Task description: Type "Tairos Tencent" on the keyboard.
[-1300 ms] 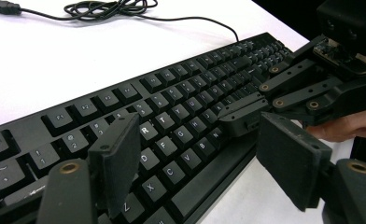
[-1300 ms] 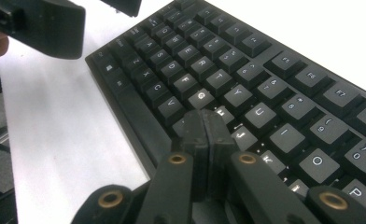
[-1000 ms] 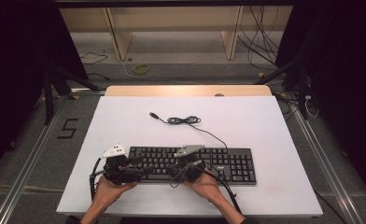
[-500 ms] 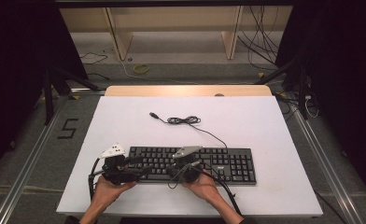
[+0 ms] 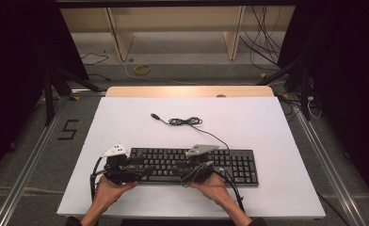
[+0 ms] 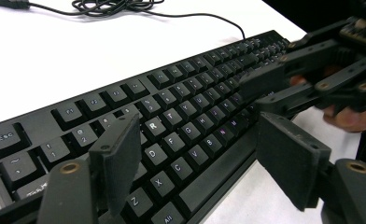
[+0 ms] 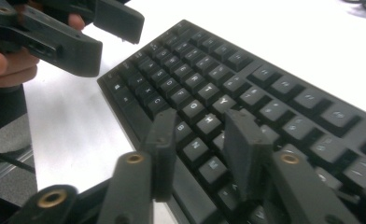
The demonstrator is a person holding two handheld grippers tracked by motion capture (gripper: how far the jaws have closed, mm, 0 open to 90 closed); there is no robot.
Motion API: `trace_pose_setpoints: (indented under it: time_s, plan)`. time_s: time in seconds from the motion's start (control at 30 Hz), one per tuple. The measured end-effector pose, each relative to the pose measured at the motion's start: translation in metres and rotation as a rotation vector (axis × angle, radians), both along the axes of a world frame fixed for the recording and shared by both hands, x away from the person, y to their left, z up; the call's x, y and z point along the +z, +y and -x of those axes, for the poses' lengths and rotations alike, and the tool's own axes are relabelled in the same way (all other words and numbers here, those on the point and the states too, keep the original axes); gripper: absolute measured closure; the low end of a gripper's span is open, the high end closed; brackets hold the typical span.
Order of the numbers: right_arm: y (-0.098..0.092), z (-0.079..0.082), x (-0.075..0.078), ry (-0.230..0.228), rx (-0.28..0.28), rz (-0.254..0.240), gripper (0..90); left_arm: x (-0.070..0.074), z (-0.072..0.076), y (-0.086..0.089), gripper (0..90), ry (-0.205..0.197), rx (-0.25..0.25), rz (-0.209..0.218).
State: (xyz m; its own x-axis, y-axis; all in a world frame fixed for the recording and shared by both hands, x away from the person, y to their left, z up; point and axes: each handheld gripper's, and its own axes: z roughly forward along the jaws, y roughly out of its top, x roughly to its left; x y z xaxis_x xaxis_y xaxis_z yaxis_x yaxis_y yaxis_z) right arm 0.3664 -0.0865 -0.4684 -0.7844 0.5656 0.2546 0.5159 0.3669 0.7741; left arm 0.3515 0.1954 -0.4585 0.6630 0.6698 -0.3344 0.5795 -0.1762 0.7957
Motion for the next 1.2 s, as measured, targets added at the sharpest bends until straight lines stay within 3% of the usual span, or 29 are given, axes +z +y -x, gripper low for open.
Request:
trace_pose_setpoints:
  time_s: [0.33,0.83,0.93,1.2]
  plan:
    - [-0.025,0.004,0.01,-0.02,-0.021,-0.033,46.6,0.001,-0.009,-0.006,30.4,0.006,0.005,-0.013]
    - [-0.044,0.012,0.015,-0.036,-0.065,-0.042,36.0,0.002,-0.023,-0.013,33.3,0.025,-0.003,-0.041]
    - [-0.048,0.014,0.016,-0.045,-0.071,-0.045,35.2,0.001,-0.027,-0.016,37.2,0.034,-0.009,-0.058]
    - [-0.056,0.017,0.016,-0.049,-0.085,-0.049,34.5,-0.005,-0.036,-0.03,62.3,0.052,-0.049,-0.136]
